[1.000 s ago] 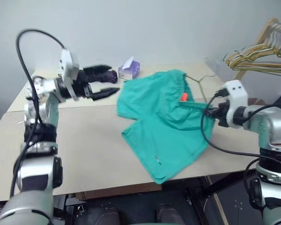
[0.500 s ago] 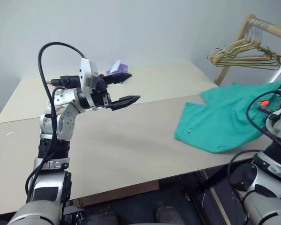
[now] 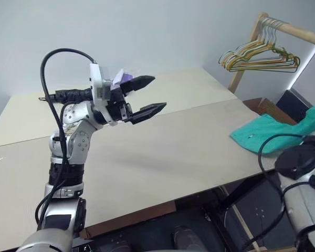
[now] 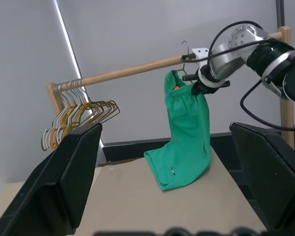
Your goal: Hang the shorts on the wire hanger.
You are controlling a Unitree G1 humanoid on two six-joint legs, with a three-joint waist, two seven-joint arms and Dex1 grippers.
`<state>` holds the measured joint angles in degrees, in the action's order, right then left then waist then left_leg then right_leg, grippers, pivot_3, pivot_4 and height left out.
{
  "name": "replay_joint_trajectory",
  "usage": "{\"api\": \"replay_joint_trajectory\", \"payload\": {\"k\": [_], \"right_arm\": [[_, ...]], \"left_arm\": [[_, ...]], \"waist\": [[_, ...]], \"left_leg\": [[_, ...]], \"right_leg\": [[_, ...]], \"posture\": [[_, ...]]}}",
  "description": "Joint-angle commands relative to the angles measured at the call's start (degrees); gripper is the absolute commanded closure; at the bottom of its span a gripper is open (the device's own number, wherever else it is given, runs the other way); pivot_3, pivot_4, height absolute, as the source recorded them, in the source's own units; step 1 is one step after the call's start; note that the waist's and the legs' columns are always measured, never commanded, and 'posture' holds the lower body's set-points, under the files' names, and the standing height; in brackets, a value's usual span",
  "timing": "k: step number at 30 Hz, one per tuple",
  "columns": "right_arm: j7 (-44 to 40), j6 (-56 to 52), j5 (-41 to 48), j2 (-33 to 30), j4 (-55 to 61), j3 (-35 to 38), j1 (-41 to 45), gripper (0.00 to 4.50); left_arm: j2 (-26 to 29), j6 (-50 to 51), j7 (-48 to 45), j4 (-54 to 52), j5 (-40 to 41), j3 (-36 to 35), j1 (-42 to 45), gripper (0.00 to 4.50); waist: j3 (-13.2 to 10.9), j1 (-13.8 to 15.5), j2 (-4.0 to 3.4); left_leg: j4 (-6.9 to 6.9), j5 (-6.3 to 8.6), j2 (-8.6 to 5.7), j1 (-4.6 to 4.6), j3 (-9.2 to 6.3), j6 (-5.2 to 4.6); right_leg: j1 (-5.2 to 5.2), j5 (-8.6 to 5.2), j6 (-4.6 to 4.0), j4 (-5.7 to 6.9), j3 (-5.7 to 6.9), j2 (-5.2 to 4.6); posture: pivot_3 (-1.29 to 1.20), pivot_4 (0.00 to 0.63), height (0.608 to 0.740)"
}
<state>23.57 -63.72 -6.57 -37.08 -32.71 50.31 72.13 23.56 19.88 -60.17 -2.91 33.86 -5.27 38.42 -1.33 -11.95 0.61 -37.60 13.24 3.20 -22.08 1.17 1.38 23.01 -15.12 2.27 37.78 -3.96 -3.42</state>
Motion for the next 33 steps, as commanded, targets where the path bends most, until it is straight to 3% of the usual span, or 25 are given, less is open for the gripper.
{"api": "replay_joint_trajectory", "payload": {"k": [1, 12, 19, 27, 33], "right_arm": [[3.86, 5.5, 4.25, -3.98, -6.2, 2.98, 3.73, 4.46], [11.61, 6.54, 12.63, -8.0, -15.53, 5.23, 2.9, 4.46], [10.89, 7.15, 14.5, -9.13, -16.57, 1.88, 1.51, 4.46], [8.91, 6.79, 14.53, -9.95, -16.1, -4.28, -0.66, 4.46], [8.05, 6.69, 14.02, -10.56, -15.65, -8.82, -1.71, 2.46]], "left_arm": [[0.86, -0.07, 0.89, -2.57, 0.9, -0.6, 0.28, 0.0], [0.3, 2.26, 0.62, -6.34, 9.87, -3.37, 0.07, 0.0], [0.06, 2.46, 0.83, -6.58, 11.58, -3.55, -0.11, 0.0], [-0.97, 2.45, 1.36, -6.68, 13.63, -3.81, -0.2, 0.0], [-0.62, 2.28, 1.37, -6.51, 13.97, -3.65, -0.23, 0.0]], "waist": [[0.0, 0.11, 0.0], [-0.03, 0.23, -0.04], [-0.05, 0.24, -0.05], [-0.05, 0.23, -0.05], [-0.05, 0.26, -0.05]], "left_leg": [[0.03, 0.0, -0.01, 0.0, 0.01, 0.0], [0.29, 0.0, -0.1, 0.08, 0.08, -0.01], [0.49, 0.0, -0.11, 0.48, 0.01, -0.01], [0.61, 0.01, -0.16, 0.62, 0.02, -0.03], [0.62, 0.01, -0.17, 0.64, 0.02, -0.02]], "right_leg": [[0.0, 0.0, 0.0, -0.04, 0.0, 0.0], [-0.05, -0.01, 0.02, -0.22, -0.12, -0.07], [-0.7, -0.03, 0.04, -0.6, -0.05, -0.04], [-0.77, -0.04, 0.07, -0.71, -0.14, -0.05], [-0.77, -0.04, 0.07, -0.72, -0.16, -0.05]], "posture": [[-0.12, 0.0, 0.74], [-0.12, 0.0, 0.74], [-0.12, 0.0, 0.74], [-0.11, 0.0, 0.74], [-0.11, 0.0, 0.74]]}}
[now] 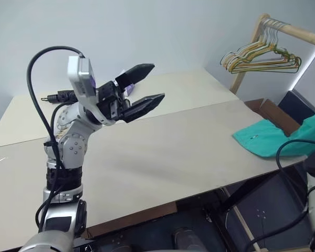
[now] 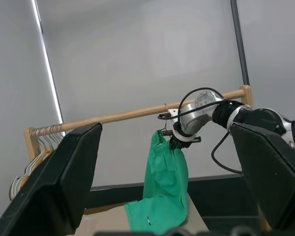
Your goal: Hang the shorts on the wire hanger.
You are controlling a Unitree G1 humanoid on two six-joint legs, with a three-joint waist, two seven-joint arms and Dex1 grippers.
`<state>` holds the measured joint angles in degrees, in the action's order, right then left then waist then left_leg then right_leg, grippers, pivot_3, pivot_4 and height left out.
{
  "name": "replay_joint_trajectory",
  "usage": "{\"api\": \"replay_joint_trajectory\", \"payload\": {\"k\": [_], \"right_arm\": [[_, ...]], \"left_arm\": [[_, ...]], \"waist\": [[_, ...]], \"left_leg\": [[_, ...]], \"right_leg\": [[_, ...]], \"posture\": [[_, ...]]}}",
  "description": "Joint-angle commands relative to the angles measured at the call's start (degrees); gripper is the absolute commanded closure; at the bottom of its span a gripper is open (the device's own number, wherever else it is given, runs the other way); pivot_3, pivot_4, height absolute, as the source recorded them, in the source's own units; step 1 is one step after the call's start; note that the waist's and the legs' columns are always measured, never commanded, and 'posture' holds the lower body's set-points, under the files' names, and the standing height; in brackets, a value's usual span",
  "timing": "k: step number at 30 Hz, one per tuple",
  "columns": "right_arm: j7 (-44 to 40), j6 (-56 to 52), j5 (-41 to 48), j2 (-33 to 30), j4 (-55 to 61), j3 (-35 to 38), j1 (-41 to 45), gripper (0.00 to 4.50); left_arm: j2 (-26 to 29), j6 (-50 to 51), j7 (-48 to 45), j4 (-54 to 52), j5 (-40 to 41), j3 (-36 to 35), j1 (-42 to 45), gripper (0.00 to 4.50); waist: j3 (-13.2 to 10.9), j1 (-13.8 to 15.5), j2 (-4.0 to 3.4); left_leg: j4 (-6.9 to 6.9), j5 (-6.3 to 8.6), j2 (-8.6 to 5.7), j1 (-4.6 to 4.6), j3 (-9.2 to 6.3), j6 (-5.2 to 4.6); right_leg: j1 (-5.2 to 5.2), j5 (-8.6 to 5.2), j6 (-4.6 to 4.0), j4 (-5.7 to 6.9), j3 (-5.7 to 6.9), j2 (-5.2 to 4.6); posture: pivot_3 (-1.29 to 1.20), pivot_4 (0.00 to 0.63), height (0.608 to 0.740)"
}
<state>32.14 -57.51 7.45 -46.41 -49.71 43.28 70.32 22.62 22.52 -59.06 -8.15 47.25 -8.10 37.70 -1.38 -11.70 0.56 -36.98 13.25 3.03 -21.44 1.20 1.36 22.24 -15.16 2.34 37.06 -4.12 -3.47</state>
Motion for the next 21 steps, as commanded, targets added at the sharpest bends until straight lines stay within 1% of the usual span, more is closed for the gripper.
{"api": "replay_joint_trajectory", "payload": {"k": [1, 3, 7, 9, 14, 21], "right_arm": [[-0.96, 0.45, -0.04, -1.34, 1.27, -2.5, -0.03, 2.08], [-1.76, 0.45, -0.29, -1.28, 1.47, -4.0, -0.32, 1.41], [-0.58, 0.89, -1.45, -1.19, 3.1, -6.37, -1.29, 0.03], [-0.04, 1.24, -3.26, -1.28, 4.57, -8.93, -2.14, 0.03], [3.42, 3.6, -11.12, -0.6, 10.2, -18.61, -3.95, 0.03], [1.09, 8.01, -19.24, 1.2, 17.6, -30.79, -5.87, 0.03]], "left_arm": [[0.31, -0.41, 0.26, -1.21, 0.54, -0.78, 0.51, 0.0], [0.27, -0.48, 0.28, -1.14, 0.47, -0.73, 0.58, 0.0], [0.23, -0.71, 0.33, -1.0, 0.18, -0.63, 0.69, 0.0], [0.2, -0.78, 0.37, -1.0, 0.14, -0.63, 0.69, 0.0], [0.6, -0.86, -0.11, -0.79, -0.31, -0.36, 0.62, 0.0], [0.73, -0.67, -0.31, -1.15, 0.09, -0.59, 0.33, 0.0]], "waist": [[0.0, 0.05, 0.0], [0.0, 0.05, 0.0], [0.0, 0.04, 0.0], [0.0, 0.06, 0.0], [-0.06, 0.05, -0.1], [-0.06, -0.09, -0.13]], "left_leg": [[0.0, 0.0, 0.0, 0.0, 0.0, 0.0], [0.0, 0.0, 0.0, -0.01, 0.0, 0.0], [0.01, 0.0, 0.0, -0.01, 0.0, 0.0], [0.01, 0.0, 0.0, -0.01, 0.0, 0.0], [0.01, 0.0, -0.02, -0.02, 0.0, 0.0], [0.02, 0.0, -0.01, 0.02, 0.02, 0.0]], "right_leg": [[0.0, 0.0, 0.0, 0.0, 0.0, 0.0], [0.0, 0.0, 0.0, -0.01, 0.0, 0.0], [0.0, -0.01, 0.01, -0.02, 0.0, 0.0], [0.0, -0.01, 0.01, -0.02, 0.0, 0.0], [0.01, -0.01, 0.02, -0.03, -0.02, -0.01], [0.01, -0.01, 0.04, -0.02, -0.05, 0.0]], "posture": [[-0.12, 0.0, 0.74], [-0.12, 0.0, 0.74], [-0.12, 0.0, 0.74], [-0.12, 0.0, 0.74], [-0.12, 0.0, 0.74], [-0.11, 0.0, 0.74]]}}
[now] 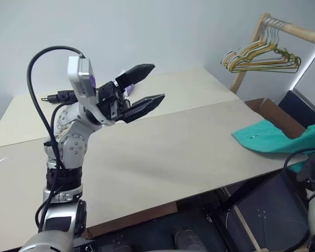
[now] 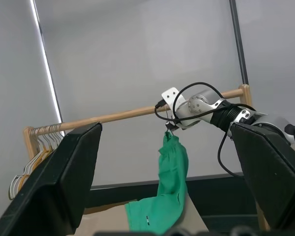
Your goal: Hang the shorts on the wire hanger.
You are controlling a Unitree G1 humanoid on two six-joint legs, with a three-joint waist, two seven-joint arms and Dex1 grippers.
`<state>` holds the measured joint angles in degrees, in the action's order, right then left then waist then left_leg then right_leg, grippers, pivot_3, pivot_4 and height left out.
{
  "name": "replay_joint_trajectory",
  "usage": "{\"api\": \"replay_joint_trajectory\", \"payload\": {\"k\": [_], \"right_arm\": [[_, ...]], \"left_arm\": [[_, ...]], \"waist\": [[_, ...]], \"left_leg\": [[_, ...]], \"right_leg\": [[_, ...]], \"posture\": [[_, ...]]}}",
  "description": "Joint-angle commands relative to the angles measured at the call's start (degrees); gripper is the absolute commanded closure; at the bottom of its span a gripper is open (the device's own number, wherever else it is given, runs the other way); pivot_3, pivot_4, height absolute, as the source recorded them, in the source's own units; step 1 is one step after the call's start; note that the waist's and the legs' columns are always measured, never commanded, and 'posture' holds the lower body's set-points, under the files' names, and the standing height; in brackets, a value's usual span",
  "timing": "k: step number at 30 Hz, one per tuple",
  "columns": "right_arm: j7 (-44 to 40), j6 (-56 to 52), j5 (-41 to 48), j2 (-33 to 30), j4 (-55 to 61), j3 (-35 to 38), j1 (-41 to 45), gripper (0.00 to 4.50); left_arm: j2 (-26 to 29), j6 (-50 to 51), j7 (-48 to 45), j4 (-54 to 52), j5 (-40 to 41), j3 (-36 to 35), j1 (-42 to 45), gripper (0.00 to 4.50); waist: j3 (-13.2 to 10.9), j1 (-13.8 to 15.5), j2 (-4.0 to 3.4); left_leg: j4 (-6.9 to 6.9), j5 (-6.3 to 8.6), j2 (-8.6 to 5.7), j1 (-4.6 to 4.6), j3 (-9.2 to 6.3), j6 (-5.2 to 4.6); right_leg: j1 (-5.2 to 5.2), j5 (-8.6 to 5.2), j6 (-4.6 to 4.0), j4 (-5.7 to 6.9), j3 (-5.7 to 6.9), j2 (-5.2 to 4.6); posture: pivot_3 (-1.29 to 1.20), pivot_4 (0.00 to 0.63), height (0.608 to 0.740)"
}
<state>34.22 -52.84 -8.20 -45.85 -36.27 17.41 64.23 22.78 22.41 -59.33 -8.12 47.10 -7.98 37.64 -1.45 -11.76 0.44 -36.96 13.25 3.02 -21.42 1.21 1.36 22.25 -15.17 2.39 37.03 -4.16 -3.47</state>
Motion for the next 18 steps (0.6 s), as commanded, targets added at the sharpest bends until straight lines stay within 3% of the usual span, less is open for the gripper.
{"api": "replay_joint_trajectory", "payload": {"k": [1, 5, 12, 18], "right_arm": [[-1.21, 3.96, -4.53, 0.91, 4.83, -6.12, 0.1, 0.03], [-2.28, 5.18, -6.99, 2.24, 5.72, -9.07, 0.19, 0.03], [-14.82, 12.84, -17.13, 3.23, 13.93, -26.56, -4.6, 0.03], [-22.11, 14.25, -16.37, 7.44, 19.91, -26.82, -7.63, 0.03]], "left_arm": [[0.61, -0.54, -0.06, -1.17, 0.31, -0.8, 0.39, 0.0], [0.9, -0.6, -0.01, -1.15, 0.45, -1.25, 0.29, 0.0], [1.69, -0.24, -0.15, -0.8, 1.58, -2.79, 0.32, 0.0], [2.29, -0.49, -0.63, -0.64, 1.04, -3.12, -0.5, 0.0]], "waist": [[0.0, -0.03, 0.0], [0.0, 0.12, 0.0], [0.0, 0.0, 0.0], [-0.01, 0.41, 0.02]], "left_leg": [[0.0, 0.0, 0.0, 0.01, 0.0, 0.0], [0.0, 0.0, 0.0, 0.01, -0.02, 0.0], [0.0, 0.0, 0.0, 0.01, -0.04, 0.0], [-0.01, 0.0, -0.01, -0.05, -0.12, 0.0]], "right_leg": [[0.0, 0.0, 0.01, 0.0, -0.01, 0.0], [0.0, 0.01, 0.01, 0.01, 0.01, 0.0], [0.01, 0.0, 0.03, -0.01, 0.02, 0.0], [0.01, 0.01, 0.04, -0.02, 0.08, -0.01]], "posture": [[-0.11, 0.0, 0.74], [-0.11, 0.0, 0.74], [-0.11, 0.0, 0.74], [-0.09, 0.0, 0.74]]}}
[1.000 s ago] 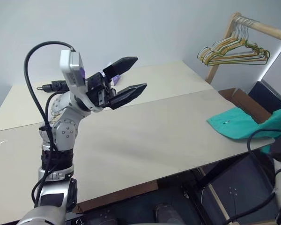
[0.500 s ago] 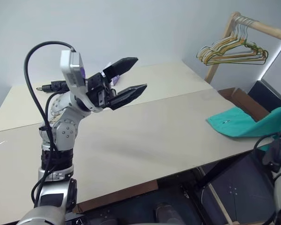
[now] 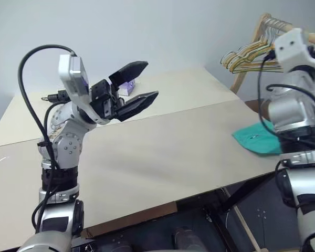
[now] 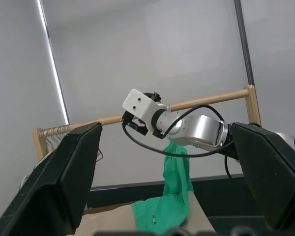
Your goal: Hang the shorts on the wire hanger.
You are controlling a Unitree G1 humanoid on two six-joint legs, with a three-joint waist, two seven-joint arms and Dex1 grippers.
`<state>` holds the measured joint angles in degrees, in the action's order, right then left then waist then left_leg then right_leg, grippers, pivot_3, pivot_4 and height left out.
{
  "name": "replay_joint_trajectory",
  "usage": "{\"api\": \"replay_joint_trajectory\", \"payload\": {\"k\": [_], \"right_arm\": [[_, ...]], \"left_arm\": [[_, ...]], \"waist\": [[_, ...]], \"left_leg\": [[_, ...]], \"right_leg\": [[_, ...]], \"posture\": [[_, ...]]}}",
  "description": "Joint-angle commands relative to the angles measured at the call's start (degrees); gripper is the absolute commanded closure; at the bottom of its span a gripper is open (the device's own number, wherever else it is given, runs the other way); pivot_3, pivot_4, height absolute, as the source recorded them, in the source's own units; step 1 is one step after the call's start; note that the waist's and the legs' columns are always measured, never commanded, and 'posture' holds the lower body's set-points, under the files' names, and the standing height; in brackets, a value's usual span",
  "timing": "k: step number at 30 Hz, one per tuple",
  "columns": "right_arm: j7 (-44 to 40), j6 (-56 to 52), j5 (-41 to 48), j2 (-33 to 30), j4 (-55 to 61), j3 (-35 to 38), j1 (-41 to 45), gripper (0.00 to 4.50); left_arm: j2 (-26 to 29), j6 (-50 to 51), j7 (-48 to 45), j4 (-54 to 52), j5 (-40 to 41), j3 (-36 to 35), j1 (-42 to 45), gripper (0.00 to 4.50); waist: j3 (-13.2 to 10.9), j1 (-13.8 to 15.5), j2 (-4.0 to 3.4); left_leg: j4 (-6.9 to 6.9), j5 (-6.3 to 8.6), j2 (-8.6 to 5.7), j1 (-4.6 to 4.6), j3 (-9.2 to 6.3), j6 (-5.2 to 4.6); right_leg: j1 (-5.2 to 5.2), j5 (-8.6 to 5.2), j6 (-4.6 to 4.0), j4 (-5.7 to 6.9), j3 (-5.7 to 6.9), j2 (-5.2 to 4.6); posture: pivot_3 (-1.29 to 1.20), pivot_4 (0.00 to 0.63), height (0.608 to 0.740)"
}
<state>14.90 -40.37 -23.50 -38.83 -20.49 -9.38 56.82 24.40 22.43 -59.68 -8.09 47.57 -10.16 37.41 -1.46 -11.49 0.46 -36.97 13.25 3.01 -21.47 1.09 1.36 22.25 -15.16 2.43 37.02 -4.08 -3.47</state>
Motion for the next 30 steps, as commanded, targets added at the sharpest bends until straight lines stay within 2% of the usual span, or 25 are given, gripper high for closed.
{"api": "replay_joint_trajectory", "payload": {"k": [1, 12, 16, 23, 30], "right_arm": [[-3.96, 2.0, -1.05, 0.88, 4.81, -0.16, -0.67, 0.03], [-21.85, 5.0, -0.39, 4.05, 15.53, -4.98, -9.61, 0.03], [-30.2, 7.65, 0.91, 2.59, 21.63, -6.67, -15.3, 0.03], [-41.76, 10.85, 5.0, 0.17, 29.63, -5.21, -23.43, 0.03], [-47.88, 16.71, 6.91, -2.84, 29.89, -4.88, -28.21, 0.03]], "left_arm": [[0.73, -0.42, -0.35, -0.8, 0.64, -0.99, -0.56, 0.0], [5.92, -0.22, 1.68, -3.37, -2.91, -2.05, -10.06, 0.0], [9.65, -0.49, 2.62, -4.63, -4.98, -3.74, -15.21, 0.0], [15.34, 0.3, 3.15, -5.63, -7.46, -5.71, -22.59, 0.0], [17.8, -0.01, 5.52, -4.75, -13.11, -3.98, -26.28, 0.0]], "waist": [[0.0, 0.36, 0.0], [-0.07, 1.99, 0.12], [-0.09, 3.1, 0.19], [-0.24, 6.14, 0.45], [-0.41, 9.49, 0.76]], "left_leg": [[0.0, 0.0, 0.0, -0.01, 0.0, 0.0], [-0.02, 0.0, 0.0, -0.02, -0.05, 0.0], [-0.01, 0.01, 0.01, -0.02, -0.07, 0.0], [-0.02, 0.01, 0.0, -0.05, -0.04, 0.01], [-0.03, 0.01, 0.01, -0.03, 0.03, 0.01]], "right_leg": [[0.0, 0.0, 0.0, 0.0, 0.0, -0.01], [0.01, 0.01, 0.0, 0.02, 0.06, -0.01], [0.02, 0.0, 0.0, 0.01, 0.08, -0.01], [0.05, 0.01, -0.01, 0.01, 0.09, -0.01], [0.07, 0.01, -0.03, 0.01, 0.11, 0.0]], "posture": [[-0.09, 0.0, 0.74], [-0.05, 0.0, 0.74], [-0.01, 0.0, 0.74], [0.05, 0.0, 0.74], [0.1, 0.0, 0.74]]}}
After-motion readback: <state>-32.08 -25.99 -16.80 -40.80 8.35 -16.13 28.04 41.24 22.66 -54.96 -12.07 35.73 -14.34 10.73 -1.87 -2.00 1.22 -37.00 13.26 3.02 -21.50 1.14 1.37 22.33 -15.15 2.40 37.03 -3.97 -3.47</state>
